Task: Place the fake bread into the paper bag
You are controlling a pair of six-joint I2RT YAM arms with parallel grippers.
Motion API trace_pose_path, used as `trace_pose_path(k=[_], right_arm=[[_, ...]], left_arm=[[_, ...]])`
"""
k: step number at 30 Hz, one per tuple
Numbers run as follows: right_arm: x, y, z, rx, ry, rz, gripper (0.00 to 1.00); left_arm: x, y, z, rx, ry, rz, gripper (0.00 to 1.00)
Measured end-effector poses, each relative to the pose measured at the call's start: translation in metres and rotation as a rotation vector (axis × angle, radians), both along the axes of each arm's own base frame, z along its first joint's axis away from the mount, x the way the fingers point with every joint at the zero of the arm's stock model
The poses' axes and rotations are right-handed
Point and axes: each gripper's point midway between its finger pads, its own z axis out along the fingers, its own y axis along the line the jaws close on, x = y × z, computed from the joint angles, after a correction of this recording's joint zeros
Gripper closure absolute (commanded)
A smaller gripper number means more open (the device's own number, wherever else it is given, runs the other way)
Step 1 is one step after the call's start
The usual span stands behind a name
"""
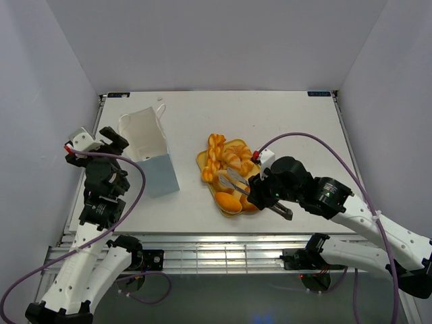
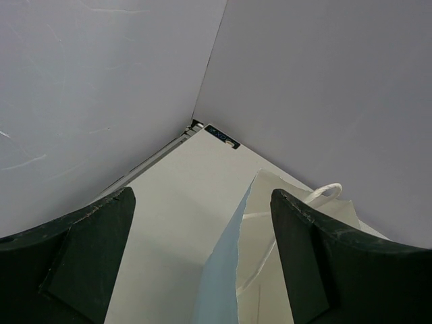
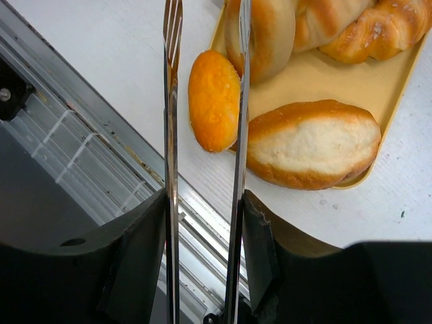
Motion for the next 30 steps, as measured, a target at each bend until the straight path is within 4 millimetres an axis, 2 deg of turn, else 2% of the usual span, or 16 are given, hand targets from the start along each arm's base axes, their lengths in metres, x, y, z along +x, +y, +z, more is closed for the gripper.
trace_pose_path(k=[8, 15, 30], right_arm=[[0.001, -0.013, -0.017, -0.058, 0.014, -0.045, 0.48], [0.009, -0.019, -0.043, -0.167, 0.034, -0.082, 0.47], [0.025, -0.009, -0.071, -0.269, 0.045, -0.08, 0.45]], left_arm=[[0.003, -0.003, -0.001, -0.003, 0.007, -0.014, 0.09], [0.004, -0.004, -0.002, -0.007, 0.009, -0.019, 0.09], [0.004, -0.005, -0.001, -0.007, 0.008, -0.028, 0.09]])
